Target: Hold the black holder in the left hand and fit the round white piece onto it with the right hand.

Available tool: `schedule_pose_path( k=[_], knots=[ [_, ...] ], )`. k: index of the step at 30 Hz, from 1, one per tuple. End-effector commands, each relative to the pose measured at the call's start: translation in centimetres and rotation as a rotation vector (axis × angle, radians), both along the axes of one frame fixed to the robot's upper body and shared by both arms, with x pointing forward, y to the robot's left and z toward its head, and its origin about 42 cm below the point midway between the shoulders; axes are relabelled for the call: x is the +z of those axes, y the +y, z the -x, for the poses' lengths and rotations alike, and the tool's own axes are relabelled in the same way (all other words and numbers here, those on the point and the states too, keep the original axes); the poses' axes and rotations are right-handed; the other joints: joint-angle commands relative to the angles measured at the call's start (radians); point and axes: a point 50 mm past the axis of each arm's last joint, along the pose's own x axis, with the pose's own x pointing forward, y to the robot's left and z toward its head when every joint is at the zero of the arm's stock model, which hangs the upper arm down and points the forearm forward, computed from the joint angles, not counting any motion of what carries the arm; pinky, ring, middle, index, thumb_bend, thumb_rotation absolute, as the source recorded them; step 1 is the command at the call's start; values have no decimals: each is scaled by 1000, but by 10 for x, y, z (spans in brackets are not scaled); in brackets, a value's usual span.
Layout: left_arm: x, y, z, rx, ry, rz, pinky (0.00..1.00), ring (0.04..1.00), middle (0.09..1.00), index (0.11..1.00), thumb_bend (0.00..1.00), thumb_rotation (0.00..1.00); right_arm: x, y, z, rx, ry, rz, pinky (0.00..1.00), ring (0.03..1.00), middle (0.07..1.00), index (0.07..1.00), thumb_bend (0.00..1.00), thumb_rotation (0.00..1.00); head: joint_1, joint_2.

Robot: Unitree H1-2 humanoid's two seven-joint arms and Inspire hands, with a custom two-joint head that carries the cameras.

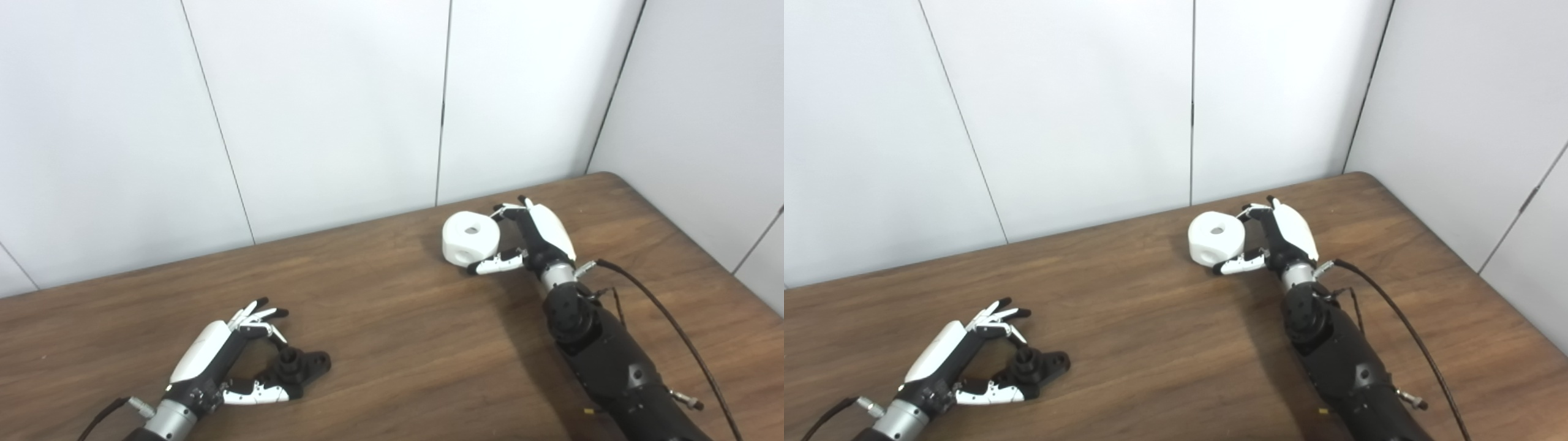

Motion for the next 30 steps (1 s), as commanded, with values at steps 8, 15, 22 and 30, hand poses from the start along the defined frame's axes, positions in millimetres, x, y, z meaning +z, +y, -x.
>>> schedule_pose_path(
  k=[8,15,22,30],
  knots=[
    [3,8,-3,17,4,-14,1000,1000,876,482,523,48,26,11,-7,49,-85,-86,1000,1000,840,487,518,154,3,-1],
    [0,6,-3,15,3,-24,1000,1000,873,482,523,47,30,19,-3,95,-80,-105,1000,1000,853,486,516,157,-1,1],
    [-2,6,-4,13,4,-20,1000,1000,871,482,522,47,35,30,-1,148,-93,-145,1000,1000,849,486,516,154,1,1],
    [-3,6,-5,16,5,-16,1000,1000,875,482,523,48,46,46,3,228,-99,-153,1000,1000,854,486,515,160,4,5]
  ],
)
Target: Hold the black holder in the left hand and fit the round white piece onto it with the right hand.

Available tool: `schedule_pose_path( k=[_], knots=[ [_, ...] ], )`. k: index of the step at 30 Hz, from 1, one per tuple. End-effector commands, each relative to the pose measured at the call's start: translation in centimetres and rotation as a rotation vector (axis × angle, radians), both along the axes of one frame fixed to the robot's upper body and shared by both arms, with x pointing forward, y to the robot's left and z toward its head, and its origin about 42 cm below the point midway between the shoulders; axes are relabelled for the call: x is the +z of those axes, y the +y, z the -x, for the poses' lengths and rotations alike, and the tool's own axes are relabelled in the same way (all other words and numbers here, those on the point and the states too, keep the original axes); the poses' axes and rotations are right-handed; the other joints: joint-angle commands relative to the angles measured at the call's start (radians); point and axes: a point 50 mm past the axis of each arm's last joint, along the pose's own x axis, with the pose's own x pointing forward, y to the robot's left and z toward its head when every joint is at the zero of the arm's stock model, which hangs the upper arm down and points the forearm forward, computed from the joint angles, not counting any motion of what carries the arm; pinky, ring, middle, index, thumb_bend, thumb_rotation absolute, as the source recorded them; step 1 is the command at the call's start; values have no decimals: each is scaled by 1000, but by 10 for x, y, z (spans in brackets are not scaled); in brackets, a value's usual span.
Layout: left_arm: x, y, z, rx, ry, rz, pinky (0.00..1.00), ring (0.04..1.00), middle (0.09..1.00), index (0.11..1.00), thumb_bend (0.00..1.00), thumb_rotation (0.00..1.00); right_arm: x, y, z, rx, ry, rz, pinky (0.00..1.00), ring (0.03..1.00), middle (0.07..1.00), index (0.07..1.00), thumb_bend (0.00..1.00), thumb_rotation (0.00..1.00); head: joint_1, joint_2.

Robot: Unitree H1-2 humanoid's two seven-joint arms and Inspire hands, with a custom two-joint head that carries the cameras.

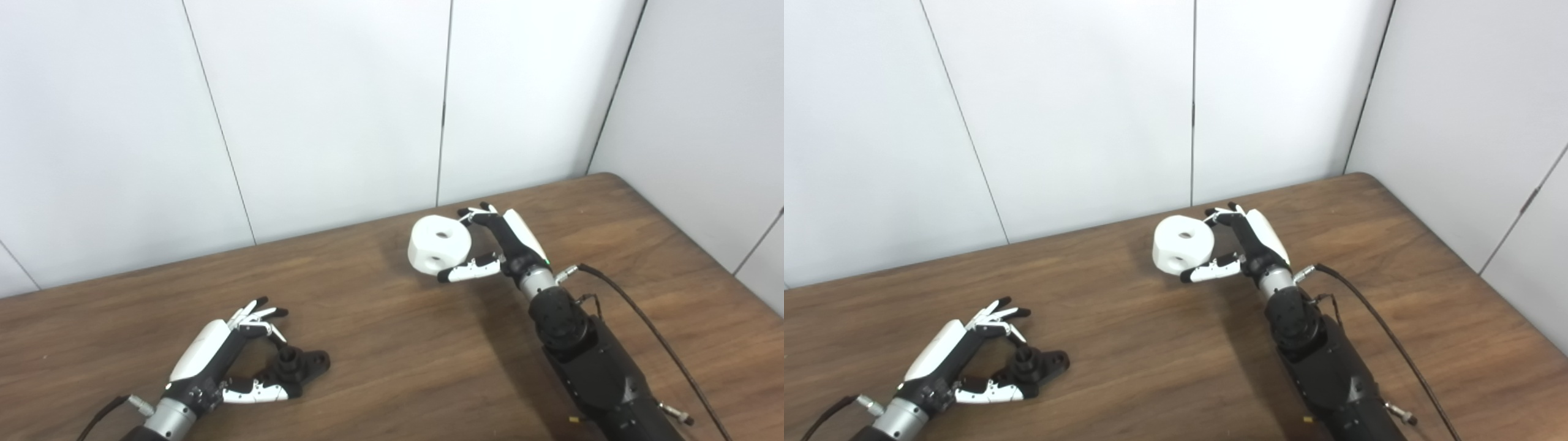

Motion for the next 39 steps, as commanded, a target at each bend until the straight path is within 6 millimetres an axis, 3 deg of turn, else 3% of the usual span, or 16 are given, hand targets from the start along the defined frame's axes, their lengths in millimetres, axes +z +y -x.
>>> schedule_pose_path(
  k=[1,7,15,39],
  knots=[
    [-2,5,-2,16,4,-10,1000,1000,875,482,523,48,32,10,-7,44,-90,12,1000,1000,856,486,515,161,3,0],
    [-6,-1,-2,10,3,-31,1000,1000,868,482,523,49,49,30,2,138,-82,34,1000,1000,864,486,514,161,32,12],
    [-7,-13,-1,28,35,-49,1000,1000,875,482,523,50,70,49,5,254,-86,40,1000,1000,860,485,516,159,131,25],
    [-11,-30,4,23,44,-68,1000,1000,880,482,524,52,84,106,13,523,-44,40,1000,1000,860,484,518,159,230,57]
  ],
)
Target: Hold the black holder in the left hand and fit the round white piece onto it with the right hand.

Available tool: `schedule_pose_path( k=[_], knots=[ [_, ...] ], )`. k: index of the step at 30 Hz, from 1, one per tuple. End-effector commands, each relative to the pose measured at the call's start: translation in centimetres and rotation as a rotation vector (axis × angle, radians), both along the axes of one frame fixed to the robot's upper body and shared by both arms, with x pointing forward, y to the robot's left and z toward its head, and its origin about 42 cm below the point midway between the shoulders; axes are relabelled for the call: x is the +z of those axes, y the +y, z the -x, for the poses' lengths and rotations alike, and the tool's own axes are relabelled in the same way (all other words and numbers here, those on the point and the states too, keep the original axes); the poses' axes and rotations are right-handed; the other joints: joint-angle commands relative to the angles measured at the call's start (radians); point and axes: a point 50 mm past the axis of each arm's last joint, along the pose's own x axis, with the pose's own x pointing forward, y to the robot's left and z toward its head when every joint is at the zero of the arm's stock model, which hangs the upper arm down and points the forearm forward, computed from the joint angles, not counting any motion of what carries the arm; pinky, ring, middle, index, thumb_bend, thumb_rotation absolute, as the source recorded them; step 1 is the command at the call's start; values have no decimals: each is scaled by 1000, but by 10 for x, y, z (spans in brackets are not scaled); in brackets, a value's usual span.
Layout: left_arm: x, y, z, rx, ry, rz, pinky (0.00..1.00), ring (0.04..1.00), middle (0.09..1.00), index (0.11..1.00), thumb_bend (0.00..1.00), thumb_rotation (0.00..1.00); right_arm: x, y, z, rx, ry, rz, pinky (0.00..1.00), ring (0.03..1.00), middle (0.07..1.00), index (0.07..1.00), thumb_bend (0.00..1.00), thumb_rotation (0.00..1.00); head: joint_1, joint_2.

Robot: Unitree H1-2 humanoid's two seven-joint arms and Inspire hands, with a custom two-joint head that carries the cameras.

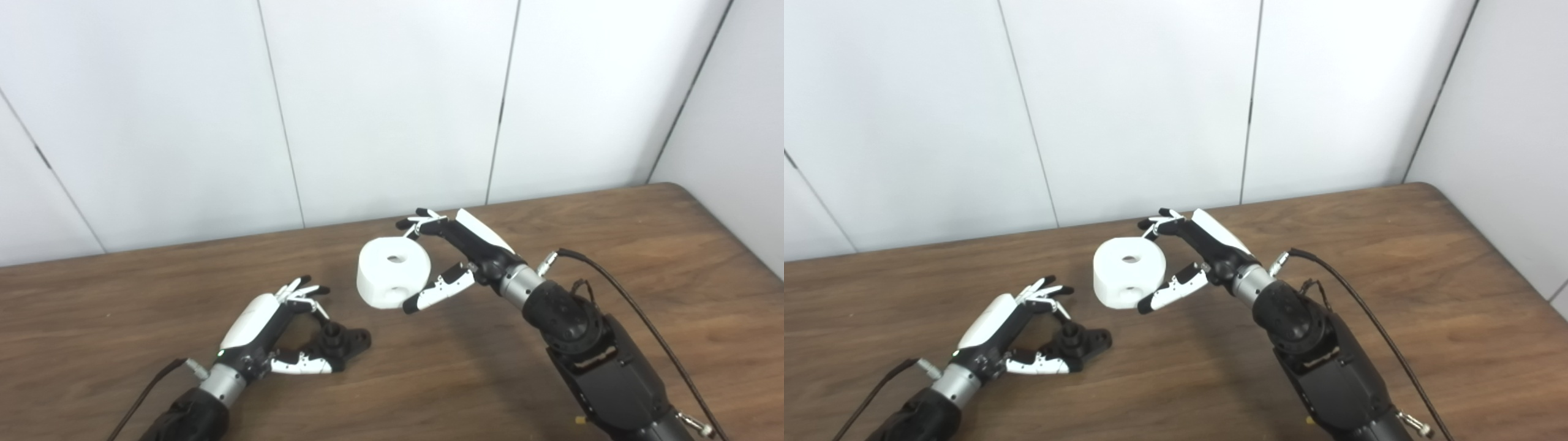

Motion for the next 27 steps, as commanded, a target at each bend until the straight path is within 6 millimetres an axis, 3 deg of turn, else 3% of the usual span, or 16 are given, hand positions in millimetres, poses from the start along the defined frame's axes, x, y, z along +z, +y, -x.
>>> schedule_pose_path(
  k=[1,16,27],
  knots=[
    [-10,-13,7,-25,36,-39,1000,1000,880,482,524,52,30,12,-4,47,-82,-22,1000,1000,861,484,518,159,5,5],
    [-7,-27,11,-27,39,-21,1000,1000,882,481,524,53,24,35,1,134,-46,-8,1000,1000,853,484,518,157,61,29],
    [-3,-37,12,-32,25,-7,1000,1000,879,481,525,55,18,35,4,149,-23,7,1000,1000,852,484,518,155,90,43]
  ],
)
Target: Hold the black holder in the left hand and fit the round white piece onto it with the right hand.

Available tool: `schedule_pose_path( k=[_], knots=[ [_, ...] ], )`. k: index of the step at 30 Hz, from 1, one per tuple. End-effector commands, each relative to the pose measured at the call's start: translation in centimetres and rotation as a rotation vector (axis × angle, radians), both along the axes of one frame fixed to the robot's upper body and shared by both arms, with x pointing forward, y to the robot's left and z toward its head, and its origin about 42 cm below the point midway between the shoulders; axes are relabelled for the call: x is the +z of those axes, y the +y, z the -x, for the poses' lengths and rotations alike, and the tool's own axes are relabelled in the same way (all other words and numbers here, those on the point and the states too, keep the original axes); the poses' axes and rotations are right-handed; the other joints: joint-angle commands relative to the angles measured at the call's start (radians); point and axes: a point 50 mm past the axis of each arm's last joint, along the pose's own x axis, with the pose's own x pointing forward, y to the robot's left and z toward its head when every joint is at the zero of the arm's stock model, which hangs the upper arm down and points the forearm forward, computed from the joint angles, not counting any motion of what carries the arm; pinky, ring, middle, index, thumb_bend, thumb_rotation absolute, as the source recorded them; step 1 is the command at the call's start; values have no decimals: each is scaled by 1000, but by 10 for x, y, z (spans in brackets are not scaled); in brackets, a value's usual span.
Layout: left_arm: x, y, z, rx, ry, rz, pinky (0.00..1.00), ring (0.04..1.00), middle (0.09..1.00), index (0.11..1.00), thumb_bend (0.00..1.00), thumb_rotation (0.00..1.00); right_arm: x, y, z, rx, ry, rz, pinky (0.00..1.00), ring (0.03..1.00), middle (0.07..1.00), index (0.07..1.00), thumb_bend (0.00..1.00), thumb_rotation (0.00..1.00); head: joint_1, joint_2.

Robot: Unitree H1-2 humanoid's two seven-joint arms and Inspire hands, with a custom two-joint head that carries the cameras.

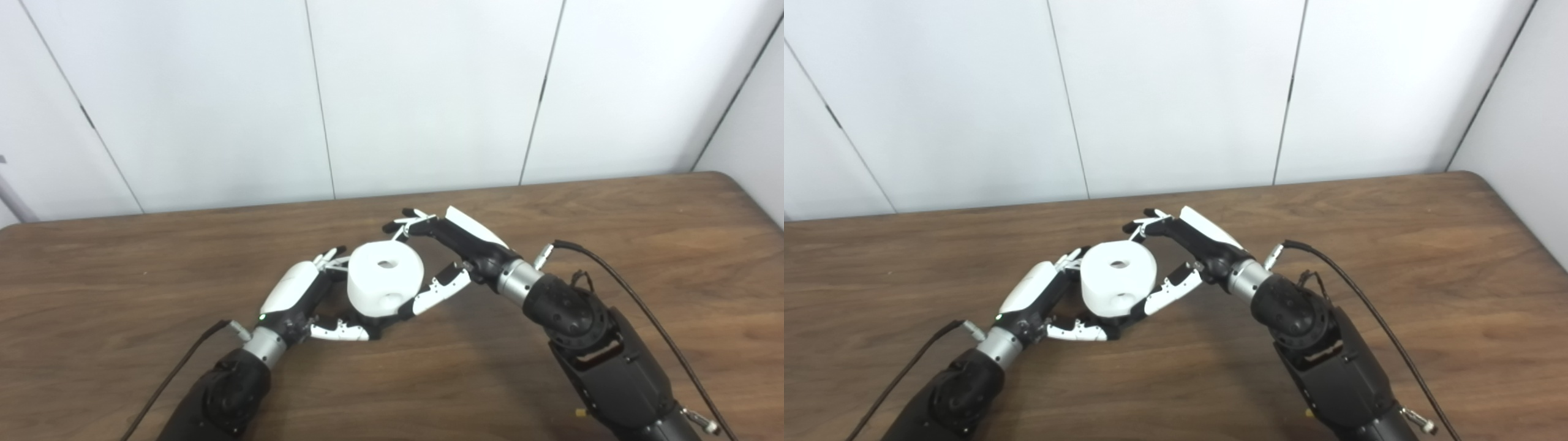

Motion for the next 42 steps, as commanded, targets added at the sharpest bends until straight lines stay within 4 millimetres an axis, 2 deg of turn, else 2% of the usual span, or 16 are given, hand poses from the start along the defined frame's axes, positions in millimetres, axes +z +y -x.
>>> schedule_pose_path(
  k=[1,7,22,42],
  knots=[
    [-5,-14,7,-43,19,-20,1000,1000,879,481,525,55,24,2,-3,20,-81,-17,1000,1000,852,484,518,154,2,3],
    [-4,-17,9,-48,24,-21,1000,1000,883,481,524,55,21,-6,-6,6,-76,-13,1000,1000,864,485,517,155,5,6],
    [-1,-20,10,-47,12,-13,1000,1000,880,481,525,54,19,-12,-13,-5,-88,10,1000,1000,865,485,517,156,12,10],
    [4,-20,12,-43,12,-10,1000,1000,882,481,525,54,7,-10,-12,-8,-63,52,1000,1000,858,485,518,155,30,25]
  ],
)
